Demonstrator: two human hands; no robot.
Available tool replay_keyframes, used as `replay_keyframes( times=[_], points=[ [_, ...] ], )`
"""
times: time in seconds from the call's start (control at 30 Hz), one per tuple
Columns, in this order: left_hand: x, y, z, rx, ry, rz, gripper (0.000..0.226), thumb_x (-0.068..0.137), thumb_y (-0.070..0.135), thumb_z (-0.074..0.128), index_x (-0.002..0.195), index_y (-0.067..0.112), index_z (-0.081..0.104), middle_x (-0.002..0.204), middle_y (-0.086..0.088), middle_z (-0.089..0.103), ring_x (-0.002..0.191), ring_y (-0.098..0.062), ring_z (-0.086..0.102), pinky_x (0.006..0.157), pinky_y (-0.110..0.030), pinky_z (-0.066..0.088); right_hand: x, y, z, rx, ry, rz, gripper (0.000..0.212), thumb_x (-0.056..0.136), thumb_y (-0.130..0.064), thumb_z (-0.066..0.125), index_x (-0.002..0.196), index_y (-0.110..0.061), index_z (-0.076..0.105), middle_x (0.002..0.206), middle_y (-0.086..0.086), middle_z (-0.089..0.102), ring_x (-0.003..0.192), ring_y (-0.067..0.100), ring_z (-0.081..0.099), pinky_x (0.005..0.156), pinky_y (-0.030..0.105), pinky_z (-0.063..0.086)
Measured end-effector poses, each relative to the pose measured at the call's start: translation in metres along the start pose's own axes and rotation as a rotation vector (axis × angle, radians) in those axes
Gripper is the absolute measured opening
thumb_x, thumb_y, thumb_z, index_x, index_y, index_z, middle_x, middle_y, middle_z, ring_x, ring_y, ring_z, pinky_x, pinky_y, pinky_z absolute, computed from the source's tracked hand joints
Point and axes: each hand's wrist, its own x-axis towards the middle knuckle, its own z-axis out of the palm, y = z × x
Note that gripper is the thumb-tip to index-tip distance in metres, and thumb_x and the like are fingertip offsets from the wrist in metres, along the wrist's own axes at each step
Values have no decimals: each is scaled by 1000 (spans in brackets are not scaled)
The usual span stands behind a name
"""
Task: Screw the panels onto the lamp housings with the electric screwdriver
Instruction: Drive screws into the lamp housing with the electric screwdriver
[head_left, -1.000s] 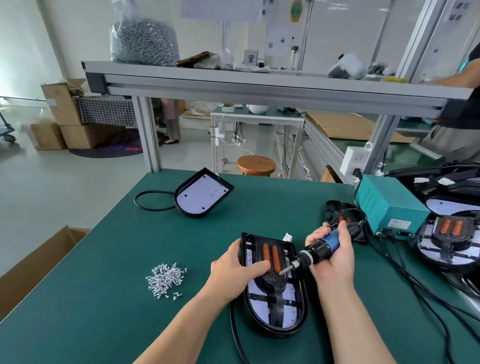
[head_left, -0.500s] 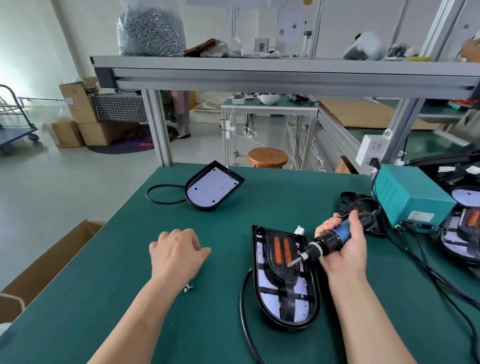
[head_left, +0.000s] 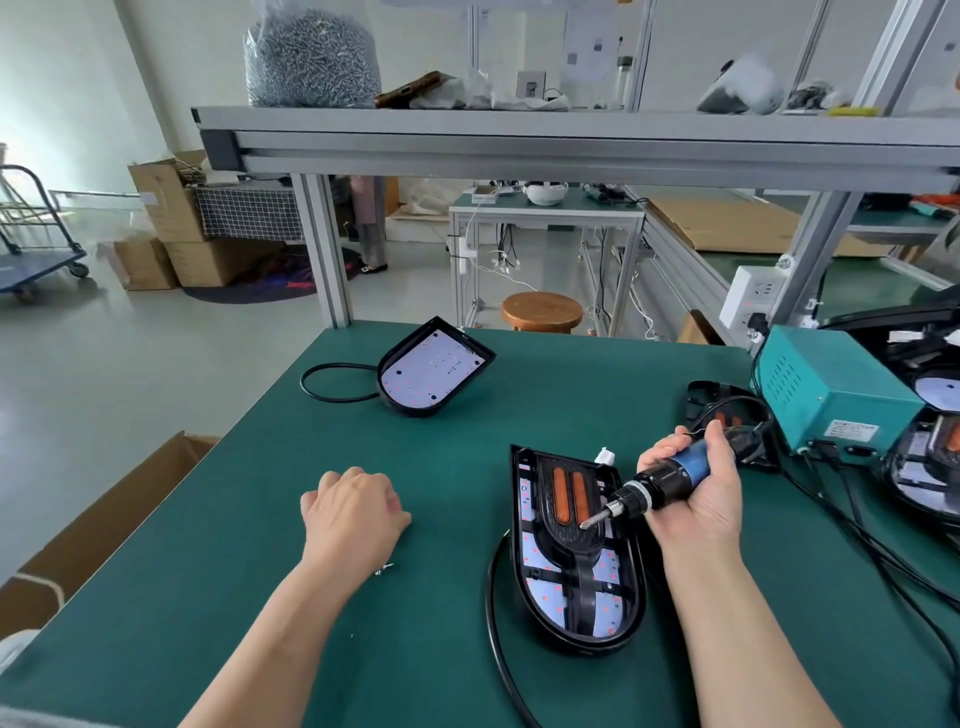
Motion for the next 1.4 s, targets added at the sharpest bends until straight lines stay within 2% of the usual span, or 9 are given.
replay_keyframes(
  times=[0.2, 0.3, 0.4, 0.5, 0.6, 0.73, 0.9, 1.03, 1.4],
  points=[
    [-4, 5, 2, -8, 67, 88, 10, 95, 30, 57, 86, 24, 57, 97, 6, 54, 98, -21, 41, 86, -31, 30, -2, 0, 0, 5, 4, -4, 27, 89, -31, 73, 95, -11, 56, 79, -5, 58, 65, 6, 55, 60, 16, 49],
    [-14, 15, -2, -211, 137, 171, 14, 95, 18, 54, 81, 18, 51, 84, 5, 59, 84, -22, 51, 74, -33, 42, -2, 1, 1, -5, 9, -9, 27, 89, -30, 73, 96, -11, 55, 79, -5, 58, 65, 6, 54, 59, 16, 49],
    [-25, 32, -7, -374, 138, 239, 19, 92, 15, 56, 77, 21, 47, 73, 7, 57, 69, -17, 52, 57, -30, 40, -2, 0, 1, -4, 17, 0, 26, 91, -31, 72, 95, -11, 55, 78, -5, 58, 62, 6, 54, 56, 17, 49],
    [-35, 51, -14, -579, 74, 290, 21, 88, 12, 64, 80, 26, 51, 76, 8, 62, 70, -13, 57, 64, -32, 51, -1, 0, 1, 9, 24, 14, 27, 91, -32, 72, 95, -11, 55, 77, -5, 59, 63, 6, 54, 58, 17, 49],
    [-43, 72, -19, -702, 24, 378, 27, 83, 7, 69, 86, 30, 55, 77, 9, 65, 71, -8, 58, 66, -18, 49, 0, -1, 1, 23, 30, 21, 27, 91, -32, 72, 95, -12, 56, 75, -4, 60, 65, 6, 54, 60, 16, 48],
    [-56, 94, -15, -710, -58, 482, 26, 80, 2, 67, 85, 27, 60, 77, 9, 64, 76, -4, 58, 70, -10, 45, 2, -1, 1, 40, 28, 22, 25, 92, -33, 71, 93, -12, 56, 75, -4, 59, 64, 6, 54, 59, 15, 48],
    [-67, 109, -3, -659, -54, 532, 24, 81, 2, 62, 87, 25, 59, 79, 10, 64, 80, -9, 58, 70, -18, 47, 1, -2, -1, 54, 25, 15, 26, 91, -31, 73, 95, -11, 56, 74, -2, 61, 65, 7, 56, 60, 17, 49],
    [-69, 114, 0, -653, -32, 537, 24, 80, 0, 61, 86, 23, 60, 75, 9, 64, 78, -12, 58, 69, -21, 47, 2, -2, -1, 50, 11, 9, 25, 91, -31, 72, 93, -11, 56, 74, -2, 60, 64, 7, 55, 59, 17, 49],
    [-71, 118, -1, -663, -23, 517, 22, 80, 1, 61, 86, 23, 60, 76, 10, 63, 81, -12, 58, 67, -15, 44, 3, -2, -2, 15, 18, -4, 26, 93, -34, 70, 94, -11, 55, 73, -3, 59, 65, 6, 53, 64, 16, 46]
  ],
)
